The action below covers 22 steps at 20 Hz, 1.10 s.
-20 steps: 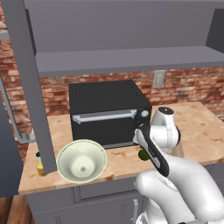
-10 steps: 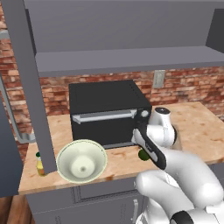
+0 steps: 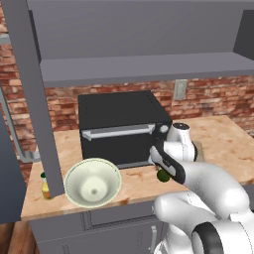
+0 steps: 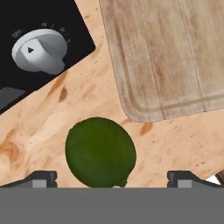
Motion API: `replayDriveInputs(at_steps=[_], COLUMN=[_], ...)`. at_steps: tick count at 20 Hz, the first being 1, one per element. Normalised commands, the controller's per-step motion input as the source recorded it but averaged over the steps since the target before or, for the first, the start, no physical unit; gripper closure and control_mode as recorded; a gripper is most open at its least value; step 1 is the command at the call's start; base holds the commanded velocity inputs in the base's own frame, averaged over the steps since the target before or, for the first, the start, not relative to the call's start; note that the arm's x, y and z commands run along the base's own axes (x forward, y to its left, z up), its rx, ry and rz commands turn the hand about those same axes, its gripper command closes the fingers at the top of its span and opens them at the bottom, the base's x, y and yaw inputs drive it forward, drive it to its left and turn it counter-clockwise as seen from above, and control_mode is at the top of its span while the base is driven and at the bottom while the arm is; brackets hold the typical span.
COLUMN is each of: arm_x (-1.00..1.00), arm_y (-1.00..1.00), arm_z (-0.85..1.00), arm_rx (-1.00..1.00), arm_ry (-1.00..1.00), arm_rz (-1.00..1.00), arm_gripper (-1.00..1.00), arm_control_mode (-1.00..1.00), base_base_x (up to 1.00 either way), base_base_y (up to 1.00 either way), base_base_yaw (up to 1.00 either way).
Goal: Open the cabinet. Place the bowl and condiment on the counter. Then place the lime and garlic on the cutting board.
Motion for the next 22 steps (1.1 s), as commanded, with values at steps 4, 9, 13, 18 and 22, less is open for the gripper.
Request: replayDriveInputs(at_steps=[4,9,13,18,22], arm_x=[0.04,0.02,0.03,0.04,0.01], arm_y=[0.00,0.00,0.05,0.04,0.00], arm_z=[-0.24,-0.22,-0.20,-0.19,-0.21], arm_rx=[0.00,0.00,0.00,0.00,0.00], arm_ry=[0.02,0.02,0.01,0.00,0.00], arm_rz=[-0.03,-0.04,-0.04,-0.04,-0.04], arm_gripper=[-1.00,-1.00,-1.00,-1.00,-1.00], arm_control_mode=[-1.00,-1.00,-1.00,-1.00,-1.00], base_base_x=[0.00,0.00,0.00,0.00,0.00], base_base_y=[0.00,0.00,0.00,0.00,0.00], base_base_yaw=[0.00,0.00,0.00,0.00,0.00])
